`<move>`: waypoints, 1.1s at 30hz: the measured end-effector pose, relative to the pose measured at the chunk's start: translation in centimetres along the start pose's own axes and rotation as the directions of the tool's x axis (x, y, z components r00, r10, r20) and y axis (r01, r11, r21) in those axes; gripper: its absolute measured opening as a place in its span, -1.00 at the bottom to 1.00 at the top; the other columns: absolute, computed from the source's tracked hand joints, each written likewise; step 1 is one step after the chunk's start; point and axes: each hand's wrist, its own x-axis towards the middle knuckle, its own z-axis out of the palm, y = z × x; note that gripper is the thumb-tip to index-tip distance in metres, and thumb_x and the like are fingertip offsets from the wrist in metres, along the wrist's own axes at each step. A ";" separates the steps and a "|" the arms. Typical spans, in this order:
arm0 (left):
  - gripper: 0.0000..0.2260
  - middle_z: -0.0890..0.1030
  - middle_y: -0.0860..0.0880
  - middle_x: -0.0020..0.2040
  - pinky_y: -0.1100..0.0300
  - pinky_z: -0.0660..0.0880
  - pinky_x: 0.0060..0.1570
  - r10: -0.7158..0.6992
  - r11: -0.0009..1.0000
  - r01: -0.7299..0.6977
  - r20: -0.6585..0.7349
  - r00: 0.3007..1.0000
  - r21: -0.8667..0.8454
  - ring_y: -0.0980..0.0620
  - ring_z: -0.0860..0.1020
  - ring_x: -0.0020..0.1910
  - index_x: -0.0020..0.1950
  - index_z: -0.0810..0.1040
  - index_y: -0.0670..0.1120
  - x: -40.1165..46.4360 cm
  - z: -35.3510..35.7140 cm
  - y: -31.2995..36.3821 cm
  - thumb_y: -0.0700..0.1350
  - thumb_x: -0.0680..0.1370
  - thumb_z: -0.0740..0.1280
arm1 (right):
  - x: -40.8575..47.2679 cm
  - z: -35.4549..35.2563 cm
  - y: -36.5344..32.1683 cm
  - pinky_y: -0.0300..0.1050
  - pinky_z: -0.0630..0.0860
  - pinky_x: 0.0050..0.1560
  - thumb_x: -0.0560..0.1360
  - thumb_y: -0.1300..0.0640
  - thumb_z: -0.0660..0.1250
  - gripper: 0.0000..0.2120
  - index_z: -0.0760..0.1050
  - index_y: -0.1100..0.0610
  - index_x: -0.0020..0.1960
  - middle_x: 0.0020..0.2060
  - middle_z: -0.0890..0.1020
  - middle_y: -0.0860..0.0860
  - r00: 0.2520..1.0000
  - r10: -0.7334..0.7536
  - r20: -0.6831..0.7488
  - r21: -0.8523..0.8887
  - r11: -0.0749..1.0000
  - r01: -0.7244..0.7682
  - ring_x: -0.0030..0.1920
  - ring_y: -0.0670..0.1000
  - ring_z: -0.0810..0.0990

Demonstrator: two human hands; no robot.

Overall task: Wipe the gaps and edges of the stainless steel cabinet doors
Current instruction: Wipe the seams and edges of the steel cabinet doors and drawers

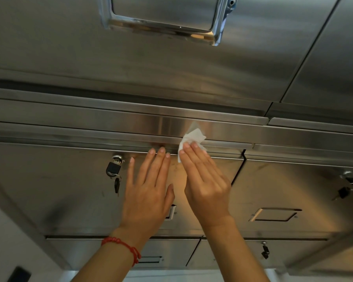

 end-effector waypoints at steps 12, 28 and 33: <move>-0.50 0.43 -0.21 0.36 -0.33 0.25 0.26 0.012 1.000 -0.012 0.019 1.000 0.019 -0.11 0.24 0.38 0.39 0.30 -0.22 0.0 -0.2 -0.1 -0.02 0.51 0.11 | 0.2 0.5 -0.6 -0.03 0.56 0.13 0.59 0.36 0.16 -0.74 0.63 0.28 0.05 0.07 0.64 0.15 1.000 -0.006 -0.021 0.032 0.999 0.007 0.15 0.06 0.60; -0.50 0.43 -0.22 0.35 -0.34 0.24 0.26 0.009 0.999 -0.011 0.043 0.999 0.042 -0.11 0.25 0.38 0.35 0.41 -0.27 0.0 -0.2 -0.1 -0.03 0.50 0.11 | -0.1 -0.3 0.9 -0.02 0.58 0.10 0.57 0.35 0.20 -0.76 0.64 0.26 0.07 0.09 0.64 0.12 0.998 -0.063 0.018 0.004 0.998 0.063 0.16 0.04 0.59; -0.50 0.43 -0.21 0.36 -0.33 0.23 0.27 0.007 0.998 -0.009 0.042 0.999 0.061 -0.11 0.25 0.38 0.36 0.41 -0.26 0.0 0.0 -0.1 -0.02 0.50 0.11 | -0.3 -0.2 0.8 -0.02 0.57 0.11 0.57 0.36 0.20 -0.76 0.63 0.28 0.06 0.08 0.64 0.14 1.000 -0.012 -0.022 0.005 1.000 0.012 0.15 0.05 0.60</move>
